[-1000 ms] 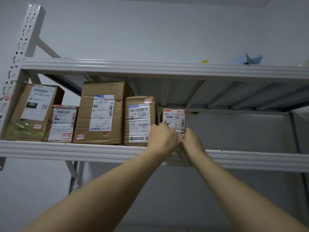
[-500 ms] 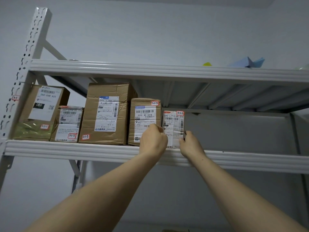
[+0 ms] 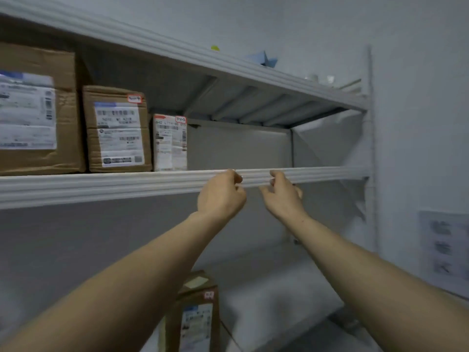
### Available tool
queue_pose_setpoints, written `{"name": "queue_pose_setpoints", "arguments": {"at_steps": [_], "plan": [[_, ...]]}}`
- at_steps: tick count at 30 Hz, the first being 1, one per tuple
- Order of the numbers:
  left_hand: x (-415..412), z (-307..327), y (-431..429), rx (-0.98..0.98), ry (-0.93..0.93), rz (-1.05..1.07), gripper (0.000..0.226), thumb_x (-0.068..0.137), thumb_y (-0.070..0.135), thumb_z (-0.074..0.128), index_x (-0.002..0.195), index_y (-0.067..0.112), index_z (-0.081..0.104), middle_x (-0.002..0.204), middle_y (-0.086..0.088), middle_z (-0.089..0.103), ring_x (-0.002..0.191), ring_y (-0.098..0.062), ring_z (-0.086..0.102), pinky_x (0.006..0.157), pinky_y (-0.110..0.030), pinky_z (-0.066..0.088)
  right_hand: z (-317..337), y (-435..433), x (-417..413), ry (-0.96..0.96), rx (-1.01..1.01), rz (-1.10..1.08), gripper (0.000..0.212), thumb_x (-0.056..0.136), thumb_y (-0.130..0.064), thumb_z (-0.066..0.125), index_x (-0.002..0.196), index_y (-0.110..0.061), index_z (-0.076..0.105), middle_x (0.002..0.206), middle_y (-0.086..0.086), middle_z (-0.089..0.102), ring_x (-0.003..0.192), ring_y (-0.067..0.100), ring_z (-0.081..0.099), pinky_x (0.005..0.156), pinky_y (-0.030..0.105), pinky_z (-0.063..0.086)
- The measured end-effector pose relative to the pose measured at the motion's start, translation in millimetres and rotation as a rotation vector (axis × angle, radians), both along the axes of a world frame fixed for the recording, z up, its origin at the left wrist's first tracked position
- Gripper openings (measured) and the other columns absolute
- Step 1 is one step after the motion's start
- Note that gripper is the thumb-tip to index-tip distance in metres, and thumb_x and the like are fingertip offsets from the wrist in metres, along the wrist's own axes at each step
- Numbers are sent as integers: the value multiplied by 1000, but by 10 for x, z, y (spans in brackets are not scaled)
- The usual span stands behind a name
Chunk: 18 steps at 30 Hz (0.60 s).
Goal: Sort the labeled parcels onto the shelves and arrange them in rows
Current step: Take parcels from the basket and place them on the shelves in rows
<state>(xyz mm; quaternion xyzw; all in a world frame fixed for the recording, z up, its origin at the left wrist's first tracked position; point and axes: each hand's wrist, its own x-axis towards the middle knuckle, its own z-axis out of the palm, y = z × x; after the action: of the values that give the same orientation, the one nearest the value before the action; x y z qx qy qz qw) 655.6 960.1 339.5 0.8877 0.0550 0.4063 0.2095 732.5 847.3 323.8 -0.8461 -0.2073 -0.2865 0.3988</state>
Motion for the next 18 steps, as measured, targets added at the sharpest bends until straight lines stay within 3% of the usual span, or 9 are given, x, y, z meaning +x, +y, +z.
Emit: {"name": "queue_pose_setpoints", "arguments": {"at_steps": [7,11,18], "plan": [[-30,-807,-1133,211,467,-298,45,90,29,50,134,25,51,137,-3,53,127,-28,47,108,-46,35,-756,-1507,-747,294,-217,-409,49,94,-32,48,140,-19,40,137,4,51,130,21,43,109,38,22],[-307,-1217,-2103,357,554,-485,46,90,33,49,135,29,49,137,0,53,130,-25,44,113,-46,22,-1177,-2516,-1479,492,-300,-586,41,94,-32,48,133,-23,49,128,0,57,126,17,47,116,41,9],[-1380,-1707,-3965,485,629,-855,46,89,34,52,134,23,50,132,-2,56,128,-26,45,115,-49,14,-1661,-4162,-3134,681,-197,-885,33,93,-34,53,124,-25,58,123,-4,61,123,16,49,116,44,14]]}}
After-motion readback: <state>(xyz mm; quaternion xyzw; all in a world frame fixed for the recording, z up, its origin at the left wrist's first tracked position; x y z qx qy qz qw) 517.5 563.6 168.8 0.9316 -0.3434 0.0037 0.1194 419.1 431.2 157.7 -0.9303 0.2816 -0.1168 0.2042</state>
